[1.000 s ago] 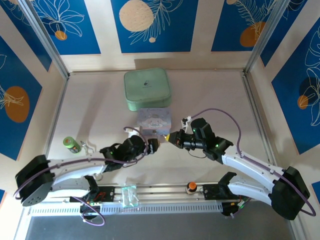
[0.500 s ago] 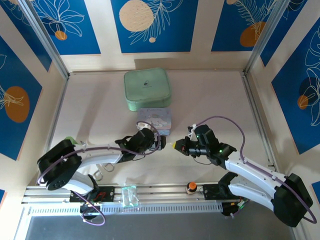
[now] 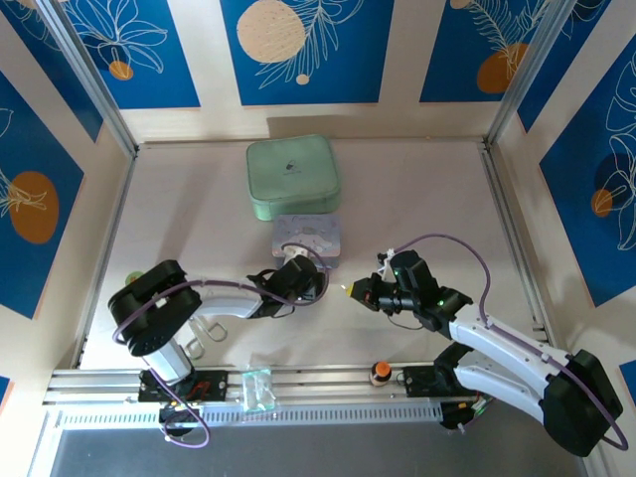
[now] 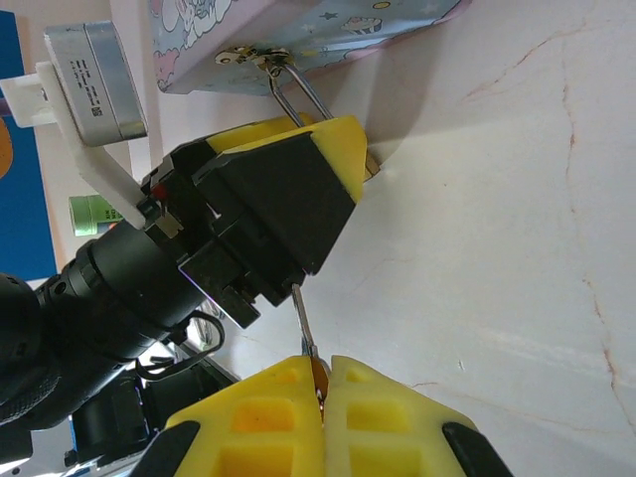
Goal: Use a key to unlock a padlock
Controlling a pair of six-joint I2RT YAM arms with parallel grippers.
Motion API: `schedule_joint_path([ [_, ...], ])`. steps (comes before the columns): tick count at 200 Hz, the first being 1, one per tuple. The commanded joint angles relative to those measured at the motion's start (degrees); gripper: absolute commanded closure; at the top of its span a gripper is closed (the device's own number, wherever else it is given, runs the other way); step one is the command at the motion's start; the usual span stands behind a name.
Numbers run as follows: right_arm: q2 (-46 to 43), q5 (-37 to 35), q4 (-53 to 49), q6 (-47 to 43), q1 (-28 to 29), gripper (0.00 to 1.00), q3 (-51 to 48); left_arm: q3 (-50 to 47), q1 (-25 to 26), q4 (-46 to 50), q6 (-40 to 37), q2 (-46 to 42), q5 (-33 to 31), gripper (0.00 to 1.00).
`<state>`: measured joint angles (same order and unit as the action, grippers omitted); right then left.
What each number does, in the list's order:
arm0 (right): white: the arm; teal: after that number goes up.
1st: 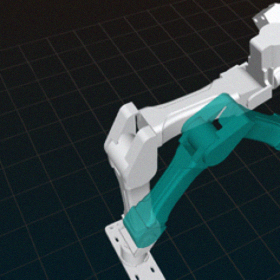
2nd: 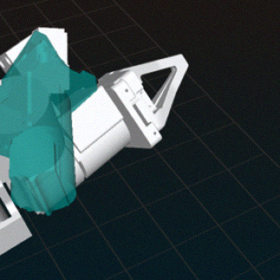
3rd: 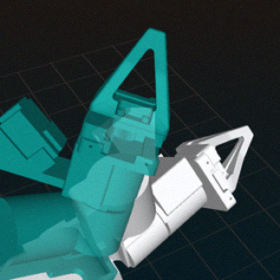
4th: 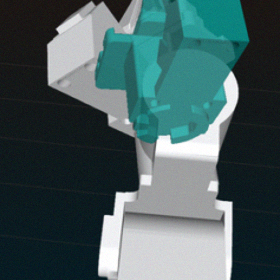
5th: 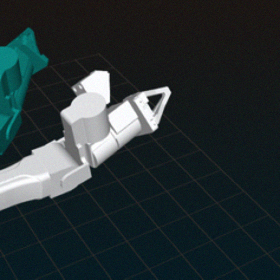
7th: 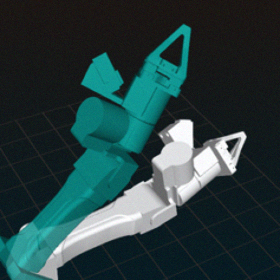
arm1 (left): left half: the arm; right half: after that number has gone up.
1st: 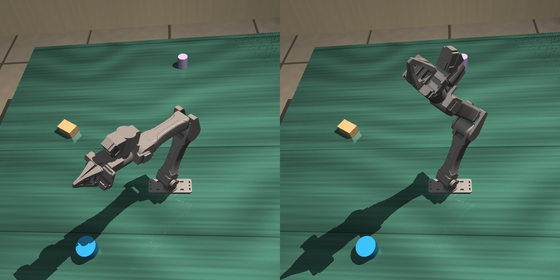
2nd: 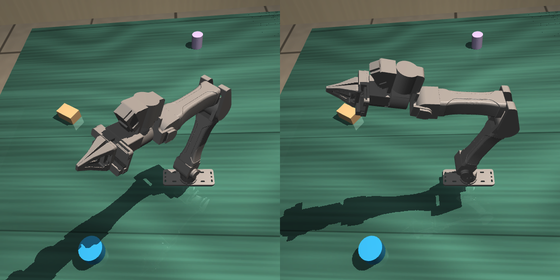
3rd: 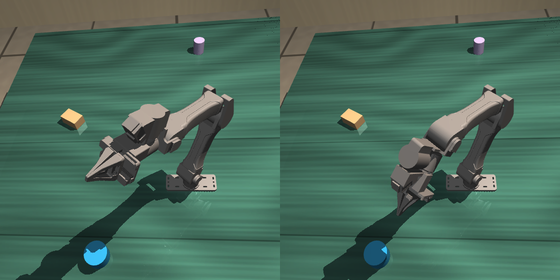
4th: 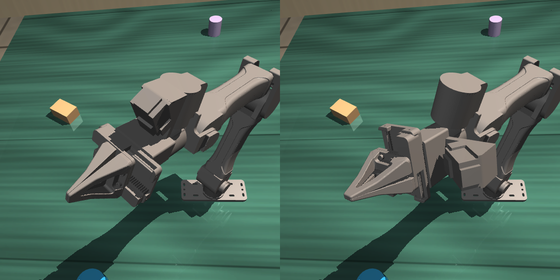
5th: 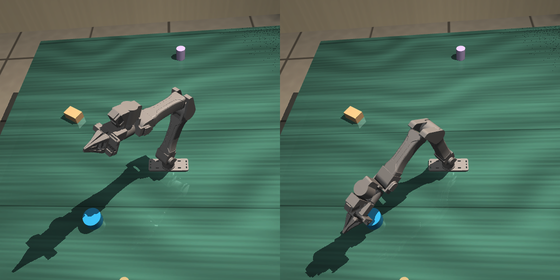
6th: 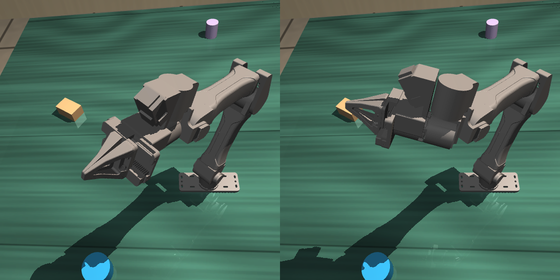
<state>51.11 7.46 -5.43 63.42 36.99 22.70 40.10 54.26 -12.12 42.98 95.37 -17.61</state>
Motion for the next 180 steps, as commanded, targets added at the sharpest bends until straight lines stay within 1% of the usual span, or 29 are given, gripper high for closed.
schedule_joint_path([
  [1,0.55,0.65,-0.17,-0.22,-0.56,1.00,-0.90,0.23,-0.38,-3.86,0.75,1.66,0.19,0.38],
  [34,3.48,1.72,1.34,-0.14,-0.61,1.00,-0.22,0.01,0.18,-6.07,2.43,3.44,1.36,0.46],
  [59,6.43,3.05,3.89,0.78,-0.44,1.00,-0.02,0.33,1.09,-4.49,4.17,3.97,-0.73,0.49],
  [71,7.89,3.34,5.74,1.28,-0.18,1.00,-0.18,0.72,1.54,-4.38,4.81,5.04,-0.93,0.52],
  [90,10.45,3.48,8.60,3.08,0.18,1.00,-0.41,1.21,2.56,-4.00,5.92,7.03,-1.81,0.54],
  [108,11.92,2.76,12.34,5.81,0.61,1.00,-1.46,0.77,3.86,-4.55,6.32,7.29,-4.35,0.60],
  [118,12.53,2.32,13.31,6.39,0.95,1.00,-1.58,0.84,4.26,-4.02,6.86,7.28,-5.15,0.61],
  [130,13.25,1.74,13.05,6.27,1.47,1.00,-1.05,0.54,4.39,-4.66,7.48,7.26,-4.72,0.67],
  [139,13.75,1.32,12.97,6.27,1.84,1.00,-0.76,0.31,4.45,-5.48,7.64,7.20,-4.24,0.69],
  [168,15.45,0.82,14.07,6.87,2.85,1.00,-0.71,-0.69,4.71,-6.55,8.77,5.96,-4.09,0.85],
  [180,15.98,0.55,14.53,7.06,3.26,1.00,-0.67,-1.06,4.71,-6.82,8.87,5.09,-4.11,0.85],
])
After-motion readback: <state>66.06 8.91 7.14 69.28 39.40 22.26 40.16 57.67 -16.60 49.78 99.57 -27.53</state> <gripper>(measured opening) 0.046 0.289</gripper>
